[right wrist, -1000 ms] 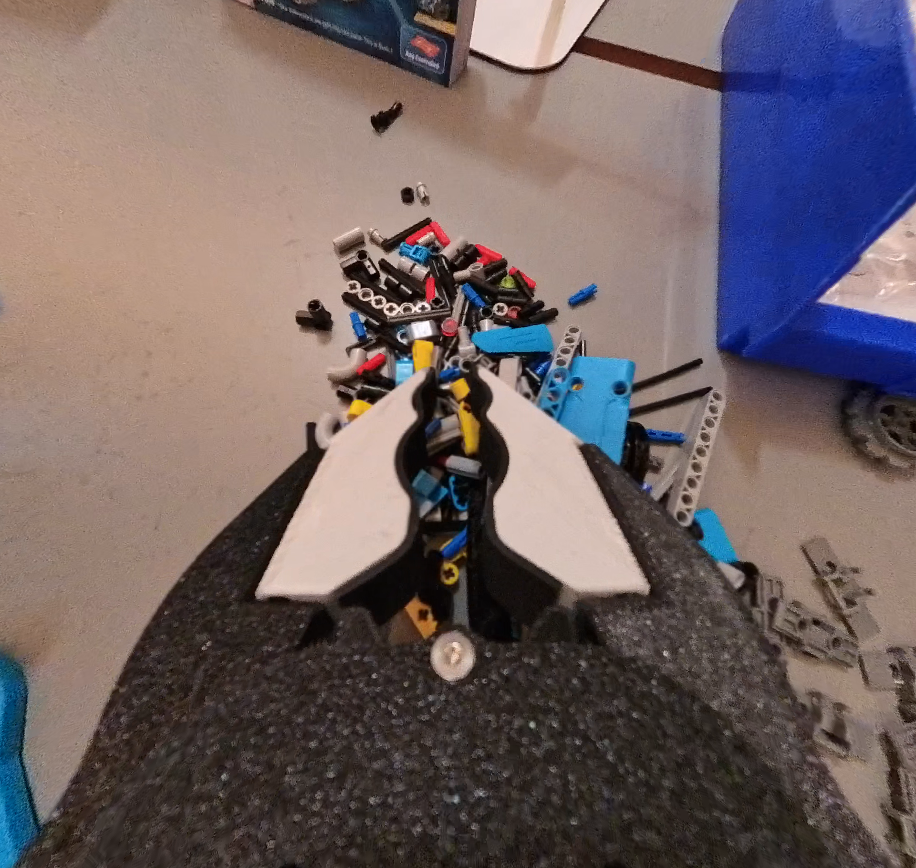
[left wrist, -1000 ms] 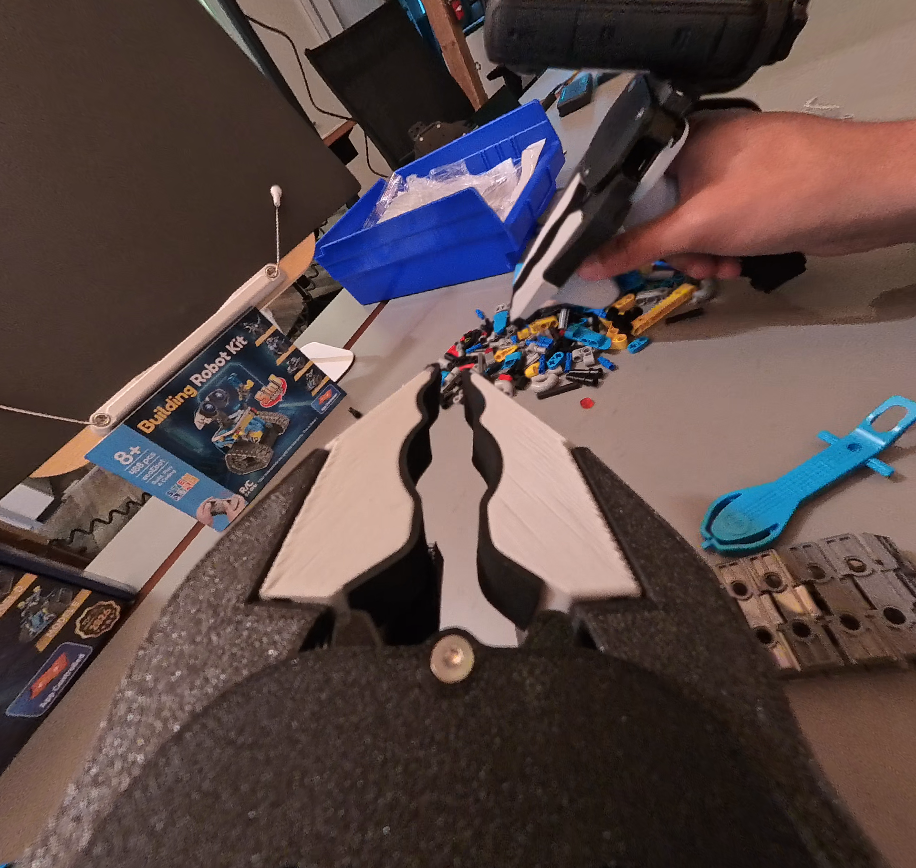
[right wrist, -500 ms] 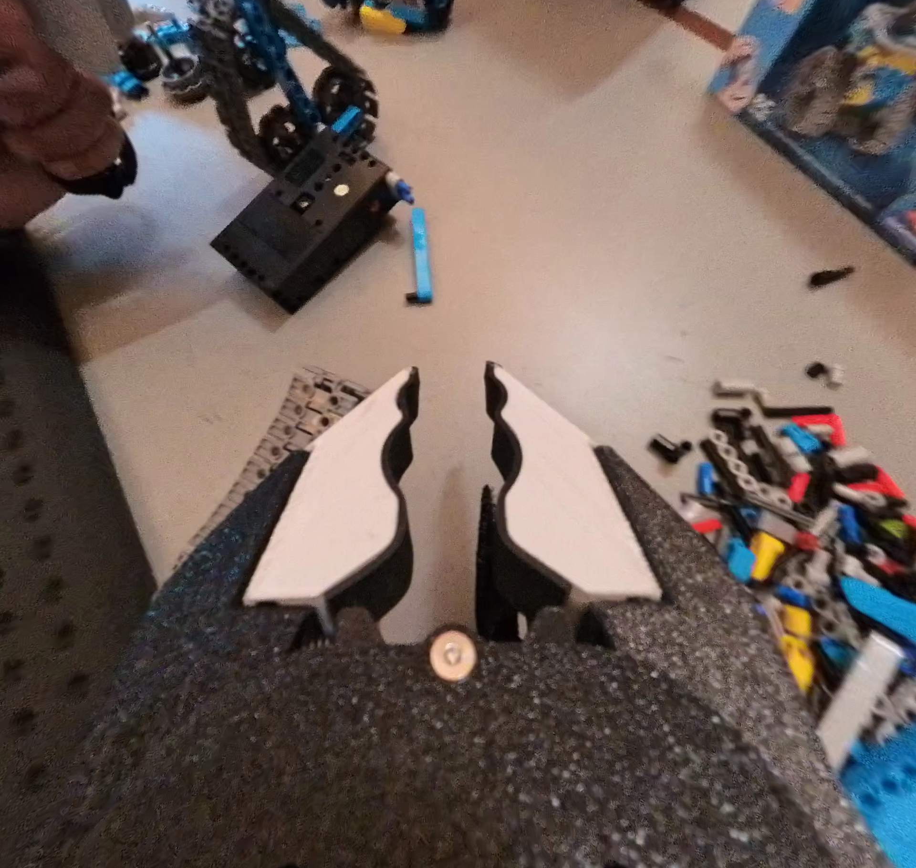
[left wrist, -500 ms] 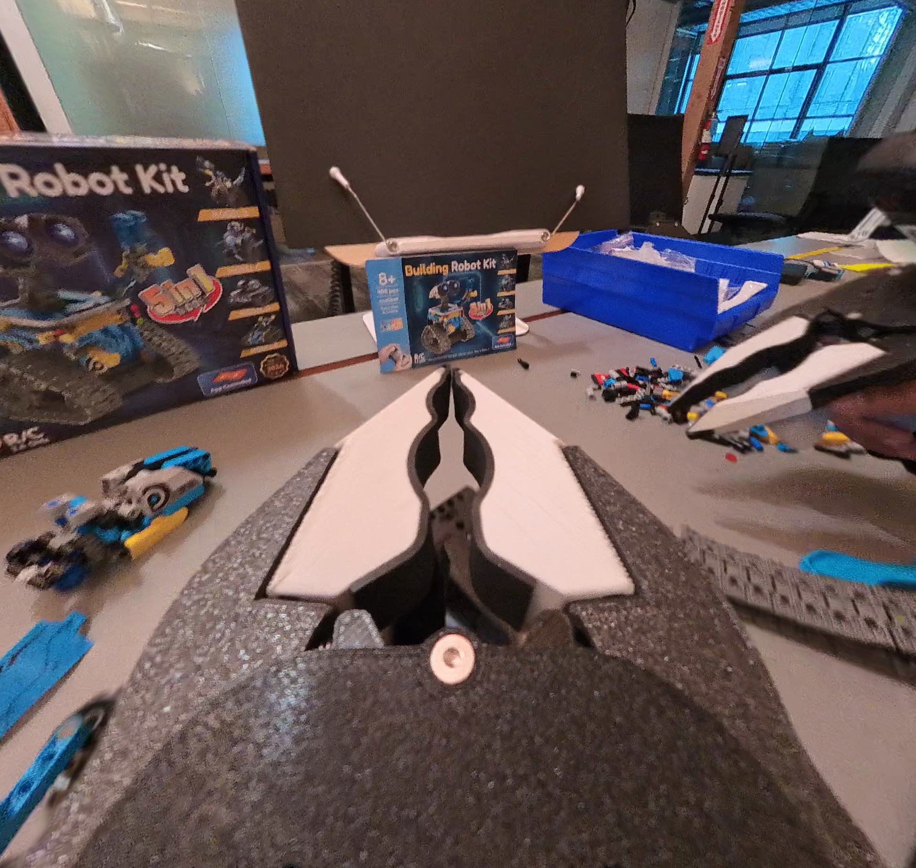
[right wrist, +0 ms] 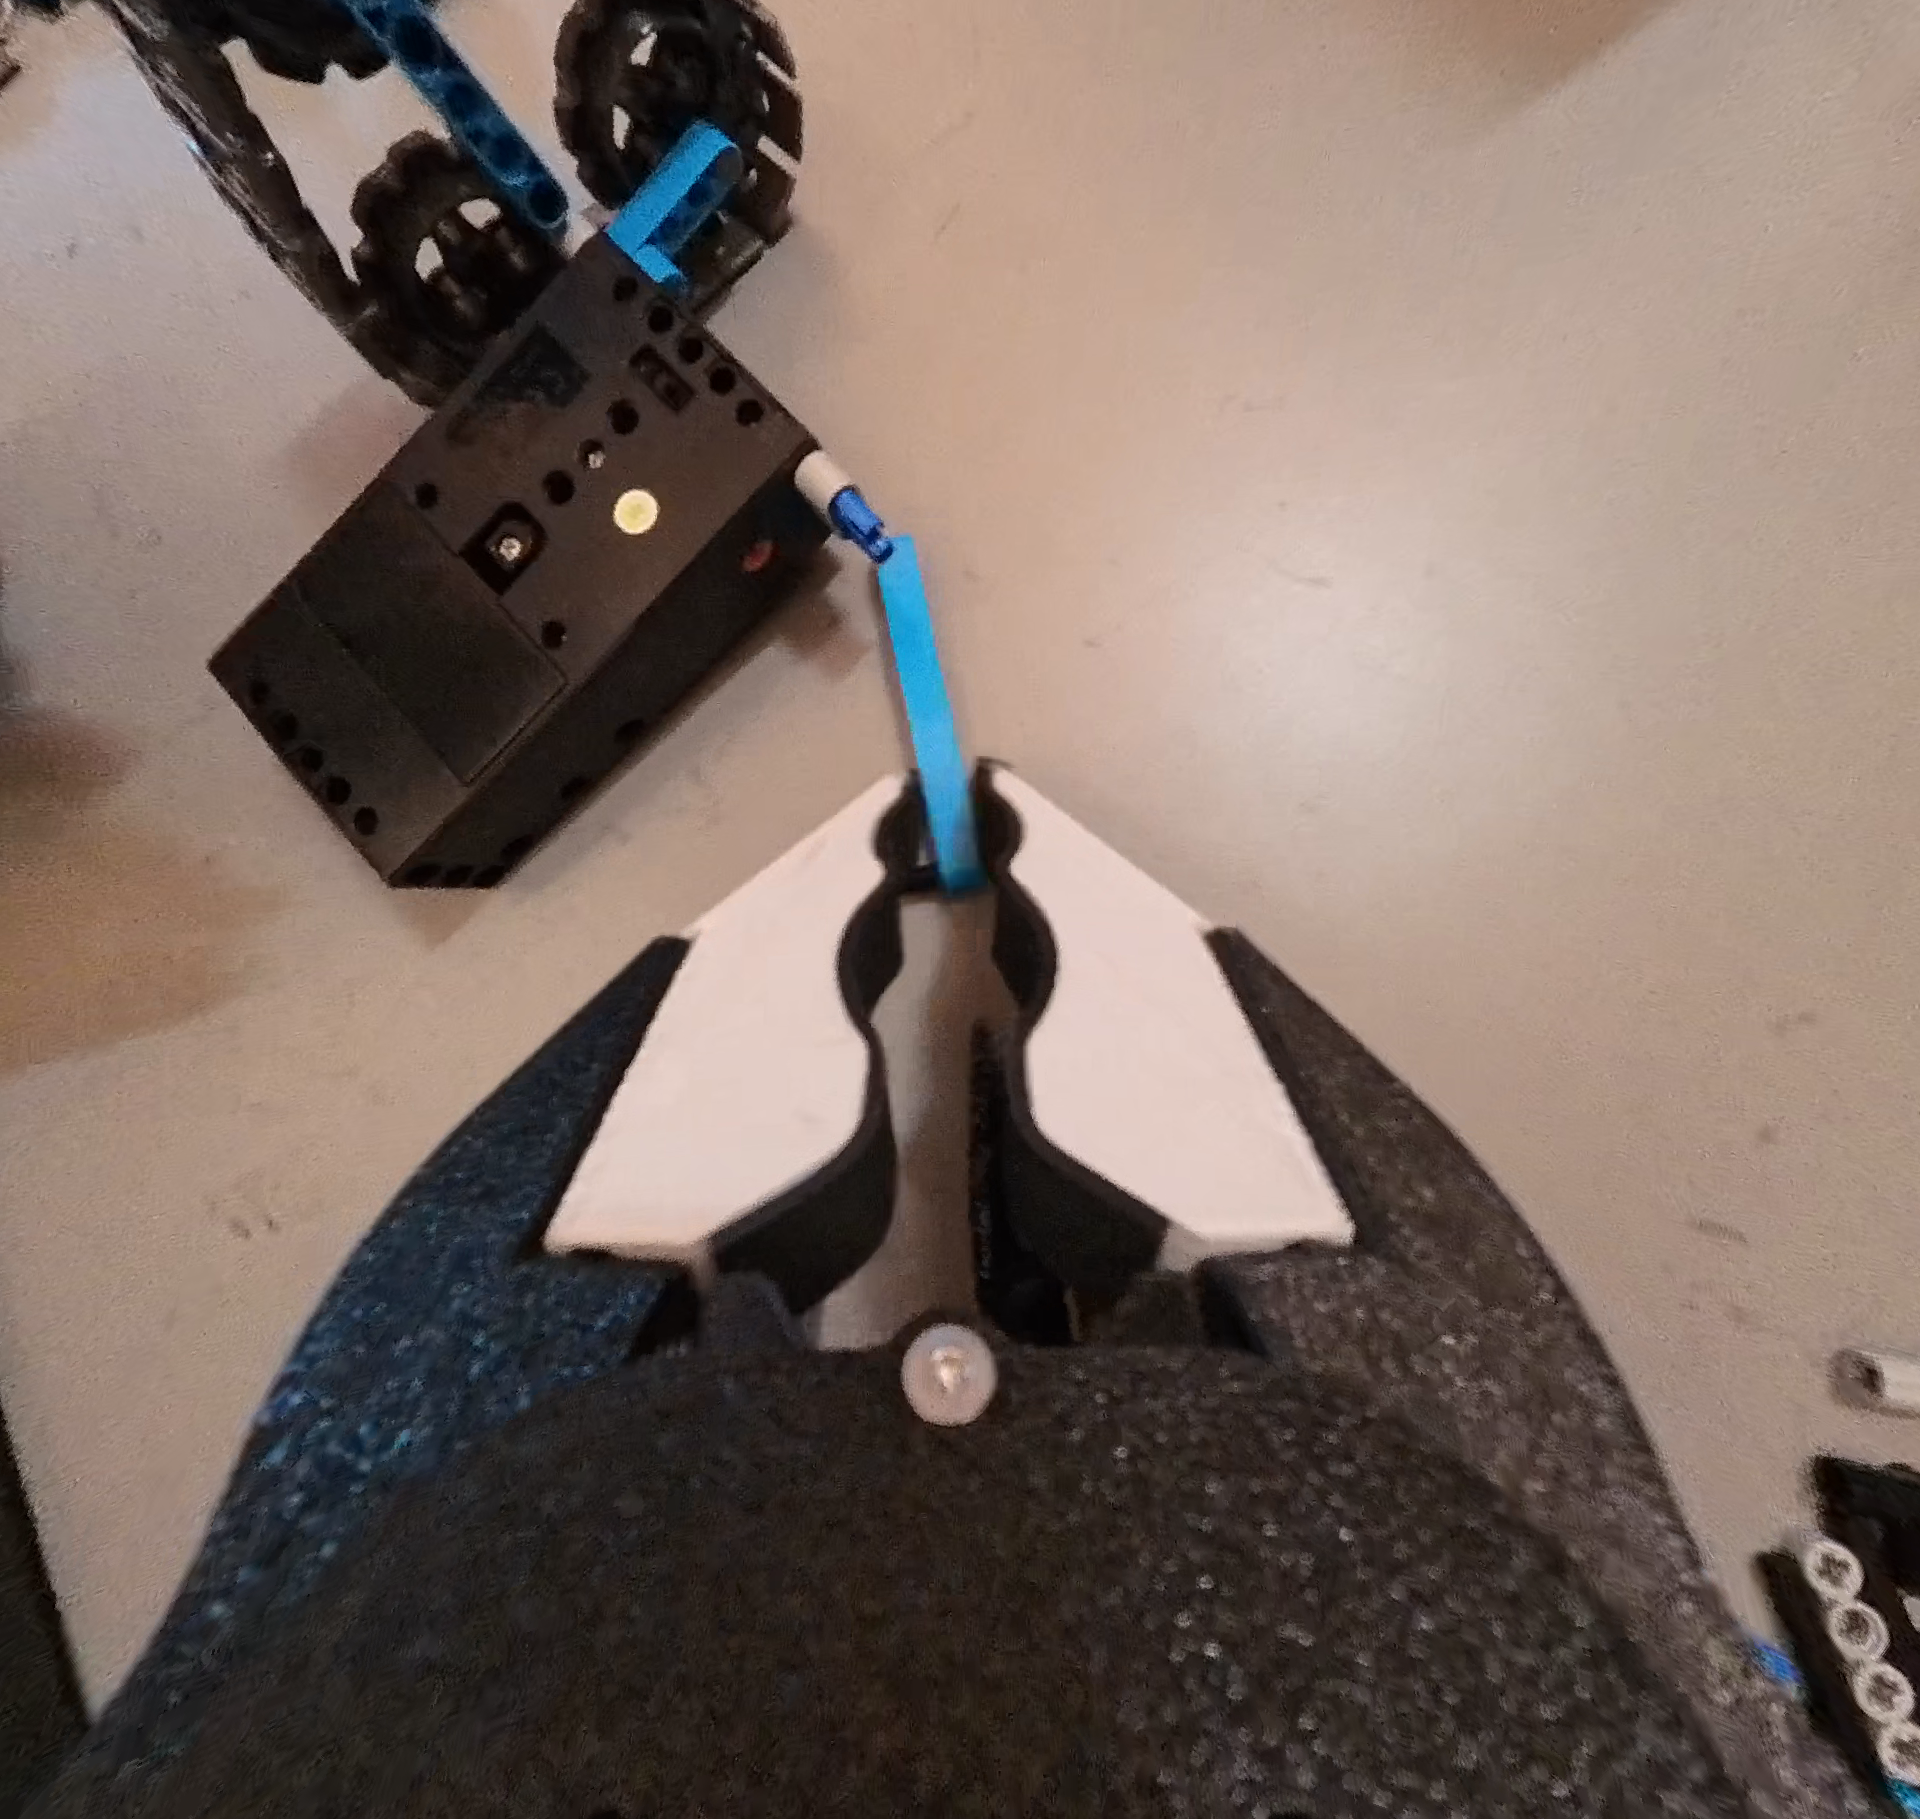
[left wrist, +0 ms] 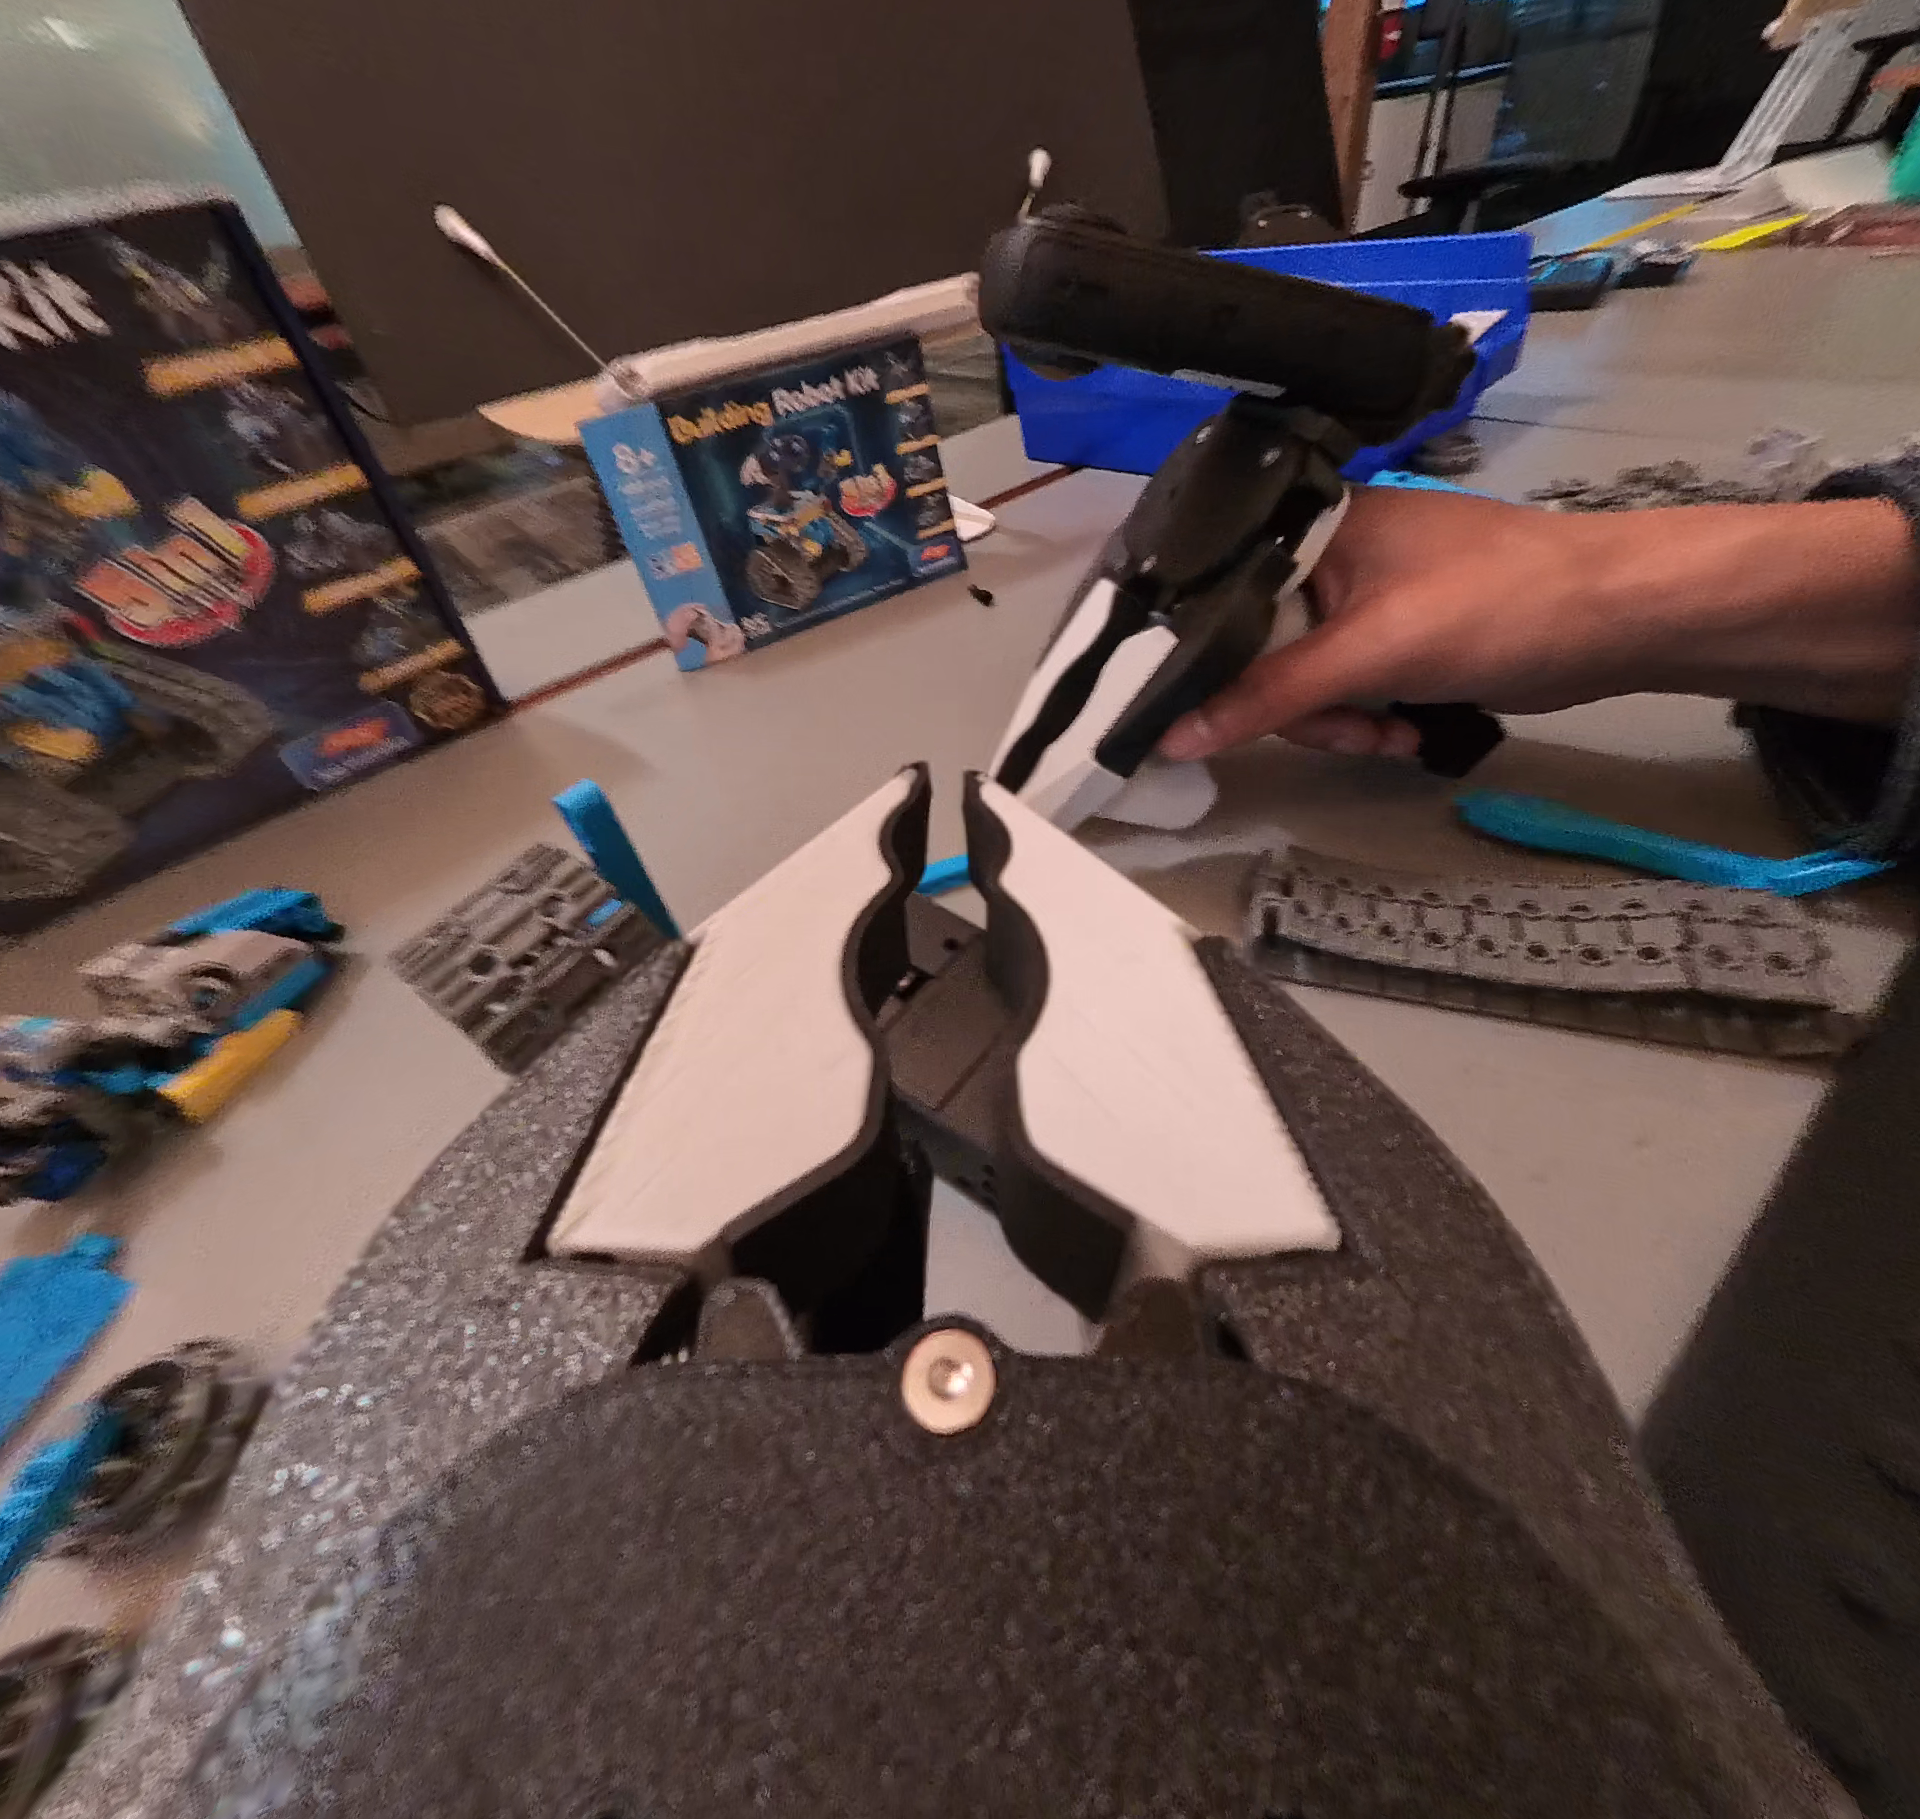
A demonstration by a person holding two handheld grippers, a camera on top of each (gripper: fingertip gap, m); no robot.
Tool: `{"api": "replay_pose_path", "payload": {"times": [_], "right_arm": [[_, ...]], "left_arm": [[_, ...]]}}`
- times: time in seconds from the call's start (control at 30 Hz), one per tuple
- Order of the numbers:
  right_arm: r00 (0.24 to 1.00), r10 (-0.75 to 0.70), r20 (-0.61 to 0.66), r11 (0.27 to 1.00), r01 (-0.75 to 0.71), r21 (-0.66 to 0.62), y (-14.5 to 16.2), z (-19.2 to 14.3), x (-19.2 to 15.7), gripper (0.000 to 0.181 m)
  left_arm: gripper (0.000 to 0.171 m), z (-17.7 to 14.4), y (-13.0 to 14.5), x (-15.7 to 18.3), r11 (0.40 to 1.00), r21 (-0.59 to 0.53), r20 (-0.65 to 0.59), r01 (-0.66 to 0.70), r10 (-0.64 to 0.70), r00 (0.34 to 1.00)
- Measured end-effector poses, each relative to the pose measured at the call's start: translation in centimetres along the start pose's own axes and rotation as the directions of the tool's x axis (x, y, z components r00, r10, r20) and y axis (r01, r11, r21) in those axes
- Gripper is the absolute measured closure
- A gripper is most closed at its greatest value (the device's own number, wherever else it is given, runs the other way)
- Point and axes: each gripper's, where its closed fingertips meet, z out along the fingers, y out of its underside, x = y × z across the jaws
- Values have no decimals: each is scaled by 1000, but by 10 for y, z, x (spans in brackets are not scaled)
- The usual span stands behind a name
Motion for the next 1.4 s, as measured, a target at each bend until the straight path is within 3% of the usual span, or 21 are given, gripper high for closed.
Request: {"api": "replay_pose_path", "payload": {"times": [0.07, 0.17, 0.3, 0.4, 0.5, 0.57, 0.63, 0.7, 0.8, 0.9, 0.97, 1.03, 1.1, 1.23, 1.3, 1.4], "right_arm": [[999, -16, 29, 999, 17, -29, 7, -6, -3, 175], [968, 109, 227, 993, -115, 13, 9, -32, -16, 176], [759, 82, 646, 900, -335, 279, -34, -103, -61, 176], [614, 44, 788, 873, -407, 269, -46, -123, -91, 176], [560, 35, 828, 889, -395, 230, -46, -121, -112, 176], [547, 49, 836, 889, -404, 213, -46, -118, -113, 176], [562, 55, 825, 900, -385, 203, -43, -114, -113, 176], [606, 47, 794, 908, -357, 218, -41, -109, -112, 176], [625, 25, 780, 917, -325, 231, -39, -109, -114, 176], [731, -16, 682, 910, -272, 313, -43, -101, -104, 170], [894, -102, 436, 896, -108, 431, -47, -96, -83, 151], [952, -260, 161, 867, 157, 473, -47, -96, -79, 143], [942, -325, -85, 831, 327, 451, -52, -95, -79, 159], [873, -402, -275, 833, 473, 286, -48, -68, -88, 158], [822, -430, -373, 810, 534, 243, -50, -66, -84, 171], [817, -432, -383, 799, 544, 258, -51, -70, -87, 180]], "left_arm": [[152, 3, 3, 6, 994, -23, -74, 105, -107, 992], [145, 4, 2, 6, 980, -18, -113, 197, -198, 974], [140, 5, -11, 21, 885, -14, -295, 465, -448, 844], [136, 6, -30, 37, 798, -6, -430, 603, -546, 719], [135, 9, -31, 39, 787, -9, -443, 617, -556, 703], [148, 5, -35, 43, 792, 2, -476, 611, -536, 697], [163, 4, -35, 47, 807, 8, -481, 590, -514, 710], [160, 6, -32, 46, 818, 7, -462, 575, -507, 727], [163, 5, -31, 48, 806, -20, -488, 592, -525, 697], [165, 7, -28, 39, 839, 17, -417, 544, -489, 766], [165, 9, -20, 19, 845, 44, -300, 533, -497, 814], [165, 9, -14, 1, 827, 62, -221, 560, -535, 815], [165, 8, -11, -7, 809, 69, -192, 584, -564, 803], [165, 9, -11, -7, 803, 71, -195, 591, -570, 798], [165, 9, -11, -6, 805, 66, -200, 590, -569, 798], [165, 9, -12, -7, 805, 73, -197, 589, -567, 800]]}}
